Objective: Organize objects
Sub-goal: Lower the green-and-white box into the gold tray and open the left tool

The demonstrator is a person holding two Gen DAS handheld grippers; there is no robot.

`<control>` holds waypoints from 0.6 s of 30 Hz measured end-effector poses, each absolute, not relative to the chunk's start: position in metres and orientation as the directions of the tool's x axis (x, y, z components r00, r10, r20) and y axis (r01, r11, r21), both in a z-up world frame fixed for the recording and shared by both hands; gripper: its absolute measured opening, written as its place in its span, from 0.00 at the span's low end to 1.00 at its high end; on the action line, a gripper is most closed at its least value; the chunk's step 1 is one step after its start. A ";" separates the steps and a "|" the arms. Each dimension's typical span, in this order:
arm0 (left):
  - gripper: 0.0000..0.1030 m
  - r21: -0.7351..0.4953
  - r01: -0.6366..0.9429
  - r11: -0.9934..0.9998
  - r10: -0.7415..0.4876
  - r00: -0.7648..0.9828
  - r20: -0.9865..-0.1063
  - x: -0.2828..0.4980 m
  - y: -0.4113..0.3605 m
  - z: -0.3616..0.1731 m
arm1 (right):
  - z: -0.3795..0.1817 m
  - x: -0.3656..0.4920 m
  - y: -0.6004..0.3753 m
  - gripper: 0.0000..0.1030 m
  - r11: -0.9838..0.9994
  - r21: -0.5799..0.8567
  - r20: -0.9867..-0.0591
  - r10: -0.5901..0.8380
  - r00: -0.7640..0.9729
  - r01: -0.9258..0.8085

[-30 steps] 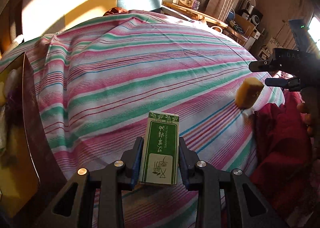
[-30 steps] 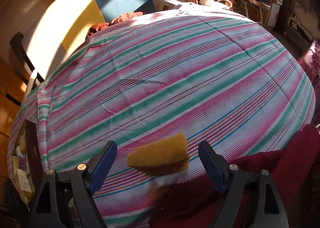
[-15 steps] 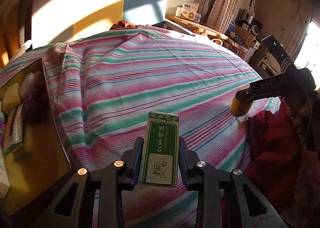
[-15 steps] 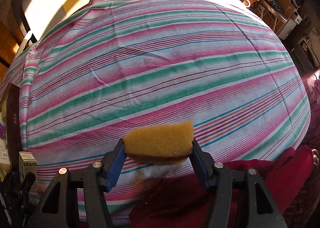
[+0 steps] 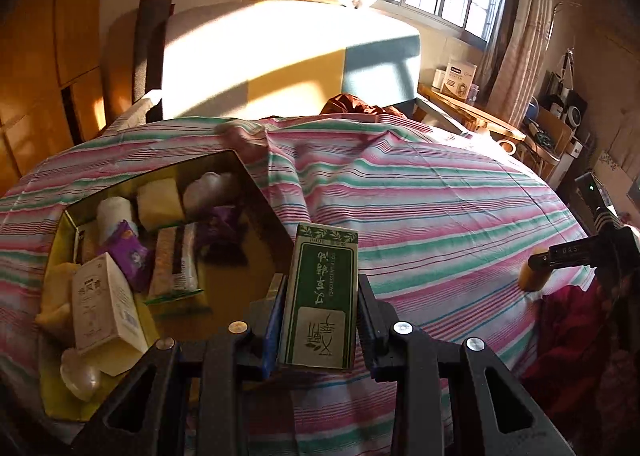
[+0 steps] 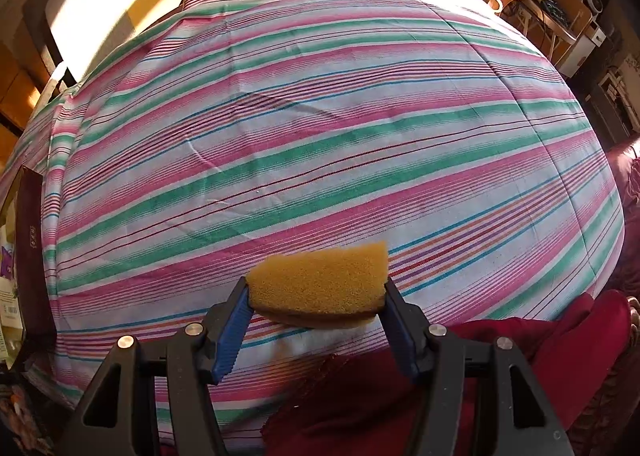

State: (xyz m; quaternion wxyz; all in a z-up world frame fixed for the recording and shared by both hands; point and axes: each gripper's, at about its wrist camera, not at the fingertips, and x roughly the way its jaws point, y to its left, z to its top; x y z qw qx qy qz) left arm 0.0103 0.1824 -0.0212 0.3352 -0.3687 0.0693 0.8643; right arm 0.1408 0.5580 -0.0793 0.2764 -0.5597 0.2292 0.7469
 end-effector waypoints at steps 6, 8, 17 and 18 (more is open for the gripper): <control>0.32 -0.096 -0.529 -0.843 0.435 -0.567 -0.699 -0.010 0.151 -0.026 | -0.080 0.139 0.554 0.60 -0.749 0.026 -0.962 0.162 -0.221 -0.662; 0.32 -0.097 -0.509 -0.856 0.419 -0.570 -0.707 -0.013 0.144 -0.030 | -0.080 0.139 0.554 0.60 -0.747 0.031 -0.961 0.161 -0.226 -0.664; 0.32 -0.171 -0.436 -0.884 0.407 -0.534 -0.741 -0.030 0.115 -0.051 | -0.081 0.135 0.554 0.60 -0.750 0.041 -0.959 0.156 -0.238 -0.660; 0.32 -0.201 -0.426 -0.882 0.421 -0.525 -0.739 -0.033 0.109 -0.051 | -0.081 0.135 0.554 0.60 -0.750 0.041 -0.959 0.157 -0.237 -0.660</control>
